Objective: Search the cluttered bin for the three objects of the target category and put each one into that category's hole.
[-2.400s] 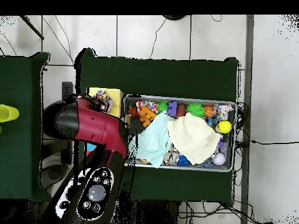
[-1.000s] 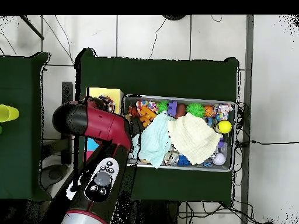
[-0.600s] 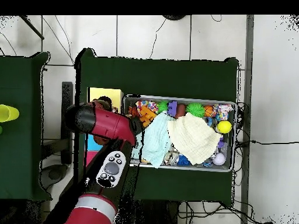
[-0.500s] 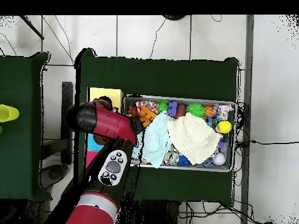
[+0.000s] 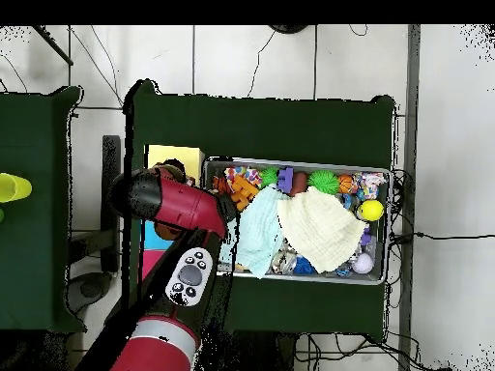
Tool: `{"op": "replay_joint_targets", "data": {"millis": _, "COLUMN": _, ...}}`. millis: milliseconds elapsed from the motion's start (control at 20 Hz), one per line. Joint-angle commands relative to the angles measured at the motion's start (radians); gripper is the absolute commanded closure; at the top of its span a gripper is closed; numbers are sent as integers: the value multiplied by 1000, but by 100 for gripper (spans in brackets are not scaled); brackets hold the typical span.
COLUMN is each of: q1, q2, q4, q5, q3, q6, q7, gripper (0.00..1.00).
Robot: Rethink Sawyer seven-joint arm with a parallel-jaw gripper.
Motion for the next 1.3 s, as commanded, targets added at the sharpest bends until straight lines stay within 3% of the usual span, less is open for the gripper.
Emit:
{"op": "replay_joint_targets", "data": {"millis": 50, "q1": -48, "q2": -36, "q4": 122, "q5": -5, "q3": 143, "q6": 50, "q7": 170, "gripper": 100}}
{"op": "replay_joint_targets", "data": {"millis": 400, "q1": -15, "q2": -221, "q4": 166, "q5": -26, "q3": 89, "q6": 160, "q7": 168, "gripper": 100}}
{"op": "replay_joint_targets", "data": {"millis": 750, "q1": -48, "q2": -256, "q4": 198, "q5": -10, "q3": 148, "q6": 154, "q7": 150, "gripper": 100}}
{"op": "replay_joint_targets", "data": {"millis": 1050, "q1": -57, "q2": -270, "q4": 177, "q5": -41, "q3": 127, "q6": 201, "q7": 142, "gripper": 100}}
{"op": "replay_joint_targets", "data": {"millis": 1300, "q1": -100, "q2": -297, "q4": 171, "q5": -87, "q3": 119, "q6": 177, "q7": 70, "gripper": 100}}
